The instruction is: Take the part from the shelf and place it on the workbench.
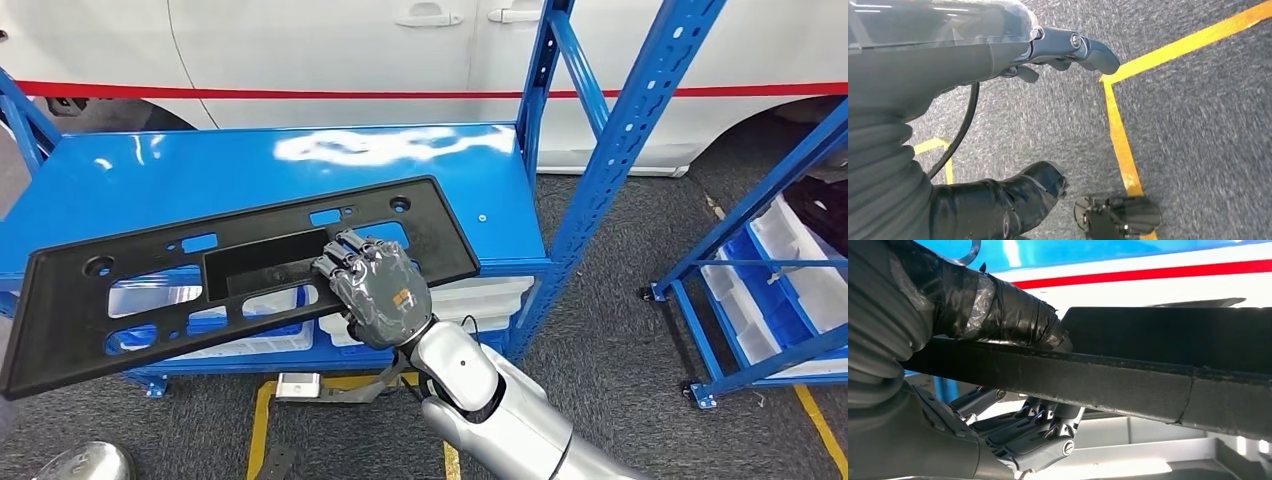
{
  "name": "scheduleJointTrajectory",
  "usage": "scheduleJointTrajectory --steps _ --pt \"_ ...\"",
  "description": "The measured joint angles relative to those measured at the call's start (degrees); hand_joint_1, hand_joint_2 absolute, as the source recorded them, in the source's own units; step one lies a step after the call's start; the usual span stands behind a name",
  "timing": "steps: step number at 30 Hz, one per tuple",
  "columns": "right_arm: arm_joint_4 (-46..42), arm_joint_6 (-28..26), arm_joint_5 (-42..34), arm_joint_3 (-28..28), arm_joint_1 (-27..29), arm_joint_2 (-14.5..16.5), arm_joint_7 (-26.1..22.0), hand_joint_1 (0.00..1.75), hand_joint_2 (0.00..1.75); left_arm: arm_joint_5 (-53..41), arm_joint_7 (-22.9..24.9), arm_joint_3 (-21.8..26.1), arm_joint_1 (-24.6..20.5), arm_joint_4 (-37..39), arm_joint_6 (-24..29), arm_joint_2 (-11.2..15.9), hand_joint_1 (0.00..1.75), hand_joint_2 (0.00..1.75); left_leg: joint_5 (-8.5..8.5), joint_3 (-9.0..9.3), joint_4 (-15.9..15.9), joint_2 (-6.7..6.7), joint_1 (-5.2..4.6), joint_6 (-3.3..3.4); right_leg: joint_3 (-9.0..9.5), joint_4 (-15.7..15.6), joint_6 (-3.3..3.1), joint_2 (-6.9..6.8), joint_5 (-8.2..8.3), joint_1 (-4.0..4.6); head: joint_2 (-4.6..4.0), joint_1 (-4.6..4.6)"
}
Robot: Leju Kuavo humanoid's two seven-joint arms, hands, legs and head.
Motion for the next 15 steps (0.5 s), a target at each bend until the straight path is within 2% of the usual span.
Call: scheduleJointTrajectory --steps 2,3,5,6,7,8,11,12,15 --pt "0.0 -0.09 0.05 -0.1 -0.01 0.04 0.05 1.75 1.75 0.01 0.01 0.0 0.03 0.0 0.01 0.01 0.0 1.75 -1.64 -0.85 1.63 -0.05 0.01 -0.59 -0.32 -0.52 -0.71 -0.13 0.8 -0.38 0.0 -0.07" --pt "0.01 -0.2 0.12 -0.15 -0.02 0.08 0.09 1.75 1.75 0.02 0.01 0.0 0.04 0.0 0.02 0.01 0.0 1.75 -3.53 -1.88 4.09 -0.08 0.09 -0.82 -0.58 -0.69 -1.01 -0.21 1.17 -0.52 0.0 -0.1" --pt "0.08 -0.5 0.28 -0.19 0.04 0.15 0.22 1.75 1.75 0.02 0.01 0.0 0.09 0.0 0.01 0.02 0.0 1.75 -7.82 -4.66 11.51 -0.09 0.21 -1.23 -1.36 -0.66 -1.31 -0.28 1.7 -0.45 0.0 -0.17" --pt "0.15 -0.61 0.36 -0.19 0.1 0.15 0.32 1.75 1.75 0.04 0.01 0.0 0.13 0.0 0.01 0.03 0.0 1.75 -9.07 -5.62 14.53 -0.09 0.26 -1.38 -1.75 -0.6 -1.3 -0.29 1.94 -0.42 0.0 -0.17" --pt "0.22 -0.69 0.42 -0.19 0.17 0.15 0.41 1.75 1.75 0.07 0.02 0.0 0.18 0.0 0.01 0.03 0.0 1.75 -9.3 -5.69 15.75 -0.09 0.3 -1.48 -2.1 -0.5 -1.24 -0.29 2.14 -0.41 0.0 -0.18" --pt "0.26 -0.75 0.5 -0.19 0.23 0.15 0.52 1.75 1.75 0.11 0.03 0.0 0.21 0.0 0.01 0.04 0.0 1.75 -8.39 -4.49 14.46 -0.08 0.35 -1.52 -2.38 -0.36 -1.13 -0.27 2.29 -0.42 0.0 -0.18" --pt "0.28 -0.97 0.89 -0.27 0.29 0.25 0.92 1.75 1.75 0.18 0.07 0.0 0.13 0.0 0.03 0.07 0.0 1.75 -4.34 2.46 2.95 -0.11 0.4 -1.2 -2.96 0.29 -0.71 -0.23 2.56 -0.37 0.0 -0.17" --pt "0.28 -1.05 1.03 -0.32 0.28 0.3 1.02 1.75 1.75 0.2 0.07 0.0 0.09 0.0 0.04 0.08 0.0 1.75 -3.82 3.64 0.63 -0.15 0.3 -0.95 -3.16 0.45 -0.45 -0.23 2.71 -0.28 0.0 -0.17" --pt "0.28 -1.17 1.22 -0.42 0.3 0.38 1.09 1.75 1.75 0.31 0.09 0.01 0.18 0.0 0.09 0.09 0.0 1.75 -3.16 3.61 -0.29 -0.2 0.16 0.1 -3.61 0.46 0.63 -0.22 3.29 -0.14 0.0 -0.16"
